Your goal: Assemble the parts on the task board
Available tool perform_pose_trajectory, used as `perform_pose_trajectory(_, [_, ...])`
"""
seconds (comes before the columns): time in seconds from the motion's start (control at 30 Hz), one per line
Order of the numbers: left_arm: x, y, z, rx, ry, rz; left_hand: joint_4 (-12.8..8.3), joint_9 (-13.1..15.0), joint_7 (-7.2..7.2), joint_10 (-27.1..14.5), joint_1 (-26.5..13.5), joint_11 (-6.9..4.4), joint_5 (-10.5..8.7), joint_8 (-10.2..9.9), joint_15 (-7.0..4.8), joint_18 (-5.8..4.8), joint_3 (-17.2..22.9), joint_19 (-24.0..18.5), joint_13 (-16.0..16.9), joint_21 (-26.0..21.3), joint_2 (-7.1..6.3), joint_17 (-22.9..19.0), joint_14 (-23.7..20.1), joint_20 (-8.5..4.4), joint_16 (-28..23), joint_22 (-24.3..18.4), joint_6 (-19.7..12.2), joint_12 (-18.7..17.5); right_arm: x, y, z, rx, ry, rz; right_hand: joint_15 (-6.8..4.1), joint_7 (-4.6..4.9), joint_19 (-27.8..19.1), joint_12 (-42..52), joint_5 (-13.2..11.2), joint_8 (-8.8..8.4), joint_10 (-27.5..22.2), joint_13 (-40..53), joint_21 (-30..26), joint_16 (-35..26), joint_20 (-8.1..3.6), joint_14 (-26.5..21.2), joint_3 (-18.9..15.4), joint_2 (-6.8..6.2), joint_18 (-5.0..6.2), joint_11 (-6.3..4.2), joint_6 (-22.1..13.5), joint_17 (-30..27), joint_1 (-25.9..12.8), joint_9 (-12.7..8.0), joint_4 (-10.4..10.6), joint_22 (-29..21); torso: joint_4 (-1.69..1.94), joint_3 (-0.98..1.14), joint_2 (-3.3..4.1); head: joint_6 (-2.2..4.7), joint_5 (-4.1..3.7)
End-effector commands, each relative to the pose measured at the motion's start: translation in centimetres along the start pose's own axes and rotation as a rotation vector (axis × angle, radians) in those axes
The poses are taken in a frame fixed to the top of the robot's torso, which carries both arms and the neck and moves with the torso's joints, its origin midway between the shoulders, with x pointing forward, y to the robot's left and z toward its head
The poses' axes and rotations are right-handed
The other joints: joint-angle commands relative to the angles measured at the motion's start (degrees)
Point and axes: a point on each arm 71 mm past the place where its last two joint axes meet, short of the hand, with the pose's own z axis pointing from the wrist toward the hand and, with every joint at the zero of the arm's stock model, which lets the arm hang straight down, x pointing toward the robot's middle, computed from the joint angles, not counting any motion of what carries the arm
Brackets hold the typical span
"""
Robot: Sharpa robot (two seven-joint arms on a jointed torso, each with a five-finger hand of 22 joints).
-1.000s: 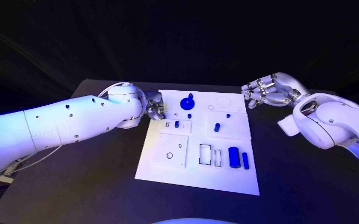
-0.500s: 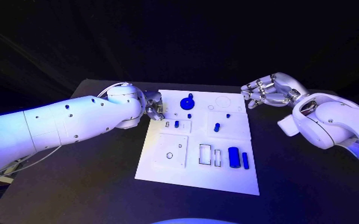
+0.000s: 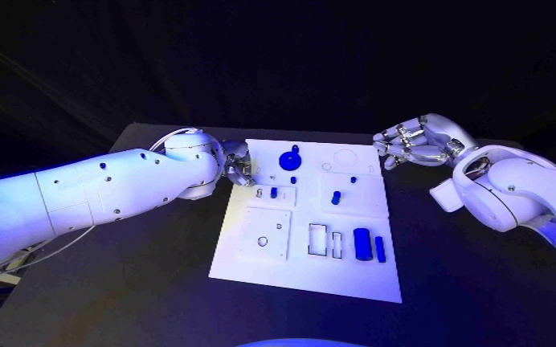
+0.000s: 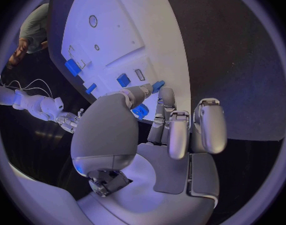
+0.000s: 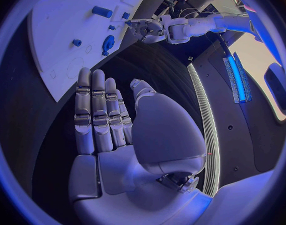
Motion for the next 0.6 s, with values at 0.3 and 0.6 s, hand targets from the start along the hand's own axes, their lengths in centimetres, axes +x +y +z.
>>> perform_pose_trajectory(0.3, [0.30, -0.18, 0.09, 0.007, 0.018, -0.006, 1.3, -0.3, 0.22, 0.1, -0.5, 0.33, -0.05, 0.0, -0.03, -0.29, -1.6, 0.2, 0.0, -0.1, -0.41, 11.6, 4.6, -0.12, 0.0, 0.0, -0.5, -0.1, 0.13, -0.04, 0.01, 0.003, 0.012, 0.001, 0.13, 0.23, 0.2, 0.1, 0.3, -0.22, 0.0, 0.1, -0.3, 0.0, 0.09, 0.2, -0.2, -0.07, 0.38, 0.38, -0.3, -0.1, -0.8, 0.1, 0.2, -0.1, -0.05, 0.01, 0.03, 0.06, 0.13])
perform_pose_trajectory(0.6, [0.26, -0.11, 0.12, -0.001, 0.014, -0.008, 2.6, -0.6, 0.72, -0.1, -1.0, 0.73, -0.07, -0.1, 0.26, -0.27, -3.0, 0.1, 0.1, -0.2, -0.87, 11.5, 4.6, 0.08, -0.2, -0.1, -1.1, 0.0, 0.11, -0.07, 0.00, 0.004, 0.011, 0.001, 0.13, 0.23, 0.2, 0.1, 0.3, -0.22, 0.0, 0.1, -0.3, 0.0, 0.09, 0.2, -0.2, -0.07, 0.38, 0.38, -0.3, -0.1, -0.8, 0.1, 0.2, -0.1, -0.02, 0.00, 0.03, 0.08, 0.12])
